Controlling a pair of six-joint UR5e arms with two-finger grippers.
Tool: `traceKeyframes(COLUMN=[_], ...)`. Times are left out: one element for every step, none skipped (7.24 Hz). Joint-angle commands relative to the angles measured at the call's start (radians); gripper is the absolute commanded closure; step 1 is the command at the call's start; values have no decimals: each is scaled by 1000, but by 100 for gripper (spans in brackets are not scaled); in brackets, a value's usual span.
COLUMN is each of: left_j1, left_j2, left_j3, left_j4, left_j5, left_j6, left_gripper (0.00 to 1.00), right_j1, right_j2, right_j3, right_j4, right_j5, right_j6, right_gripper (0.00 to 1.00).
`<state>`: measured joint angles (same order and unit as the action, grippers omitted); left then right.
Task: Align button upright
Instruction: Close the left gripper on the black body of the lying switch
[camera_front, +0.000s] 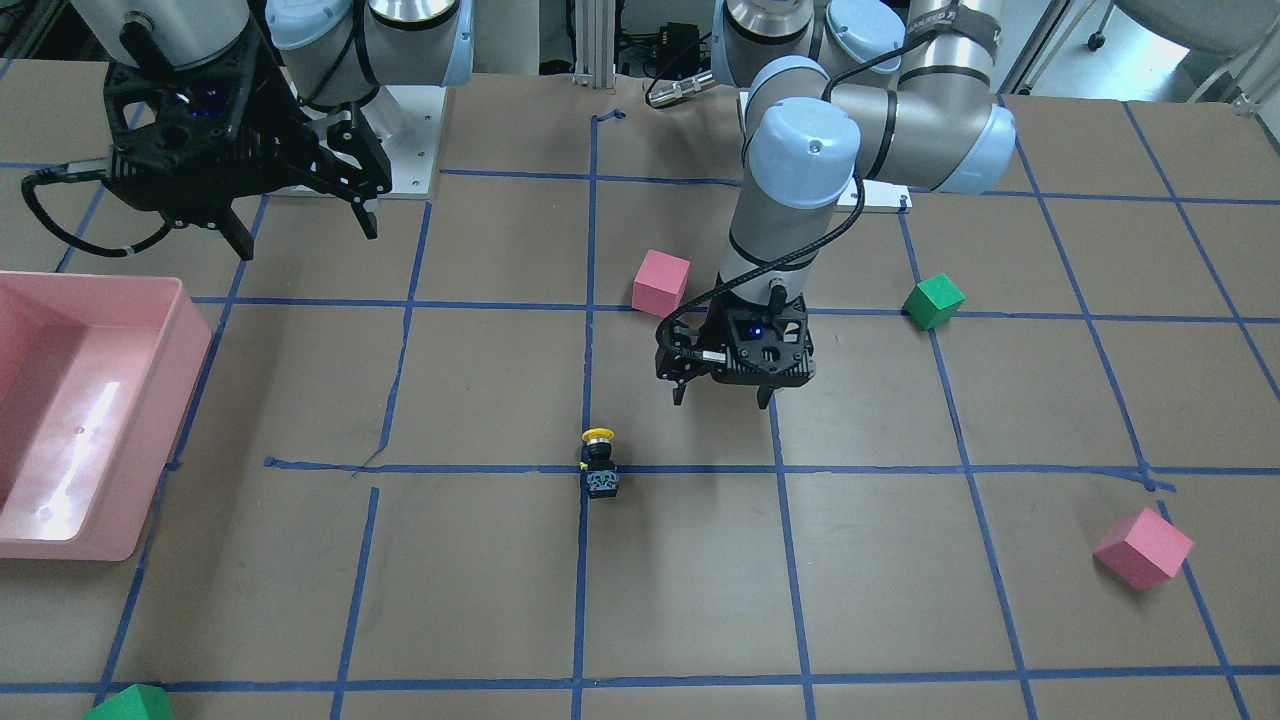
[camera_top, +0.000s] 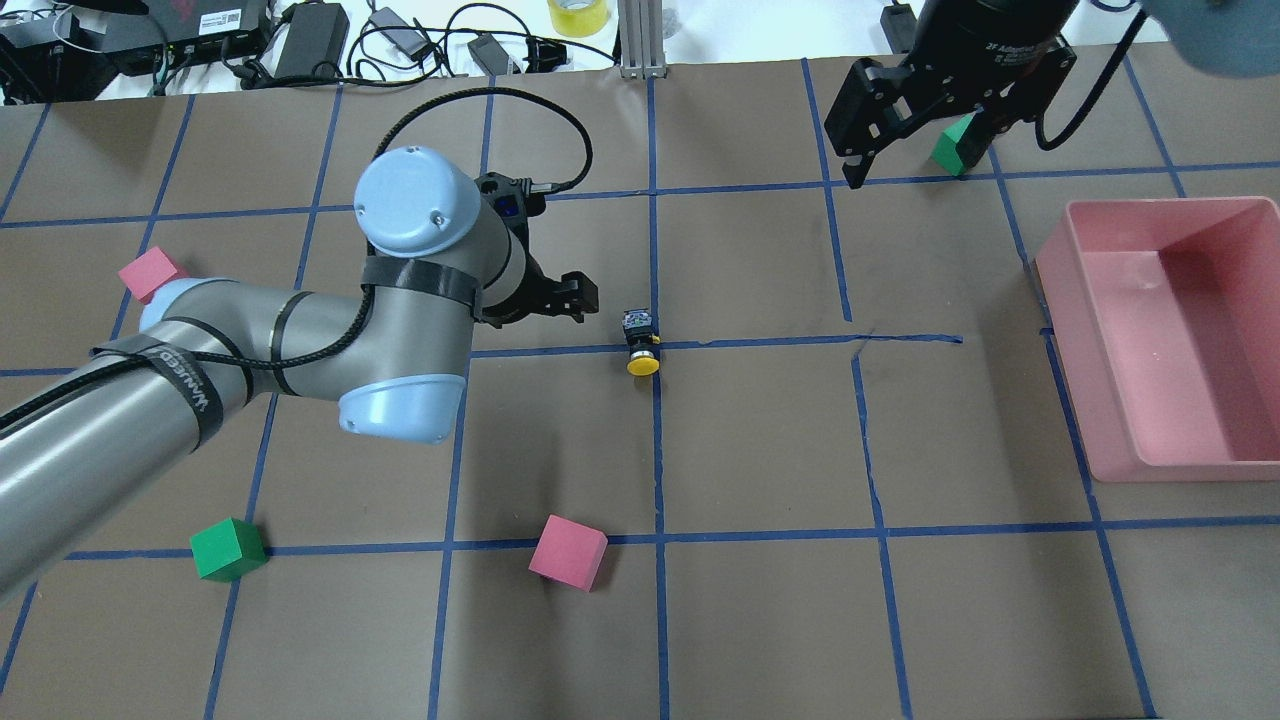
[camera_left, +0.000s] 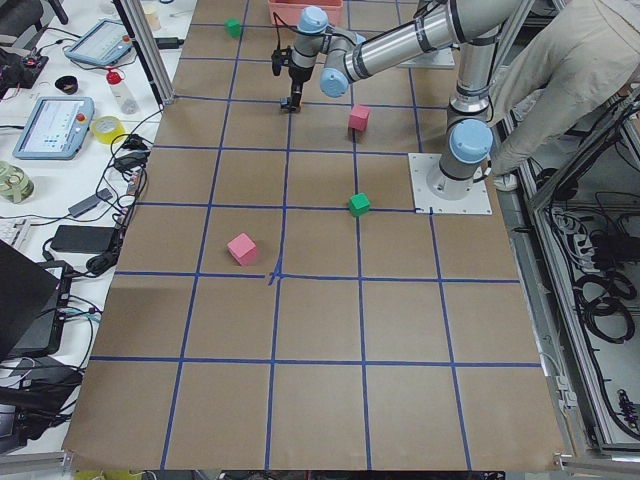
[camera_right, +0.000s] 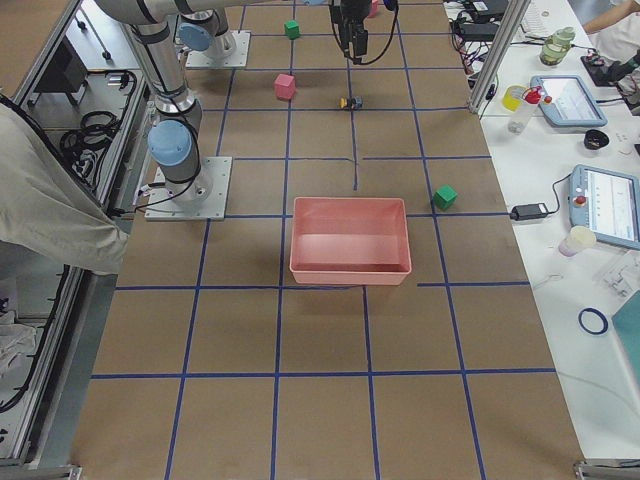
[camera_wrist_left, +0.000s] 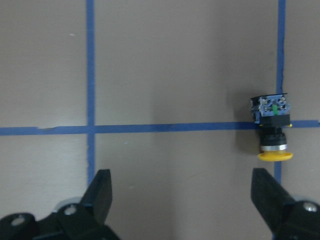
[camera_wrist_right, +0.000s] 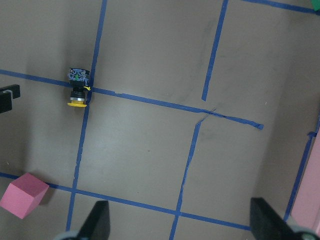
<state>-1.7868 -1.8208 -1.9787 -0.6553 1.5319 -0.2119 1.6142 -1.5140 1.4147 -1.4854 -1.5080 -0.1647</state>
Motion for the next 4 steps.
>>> traceKeyframes(left_j1=[-60, -63, -65, -74], left_j2=[-90, -121, -150, -178], left_j3=[-8, -8, -8, -3], left_j4=[115, 150, 198, 224], left_j5=[7, 7, -2, -4], left_j6=[-20, -21, -43, -50], left_gripper=[0, 0, 0, 0], right_j1=[1, 1, 1, 1], right_j2=[0, 0, 0, 0], right_j3=[29, 38, 47, 50], right_j4=[-12, -12, -12, -12], right_j5=[2, 3, 5, 6], right_j6=[-7, -6, -6, -7], right_gripper=[0, 0, 0, 0])
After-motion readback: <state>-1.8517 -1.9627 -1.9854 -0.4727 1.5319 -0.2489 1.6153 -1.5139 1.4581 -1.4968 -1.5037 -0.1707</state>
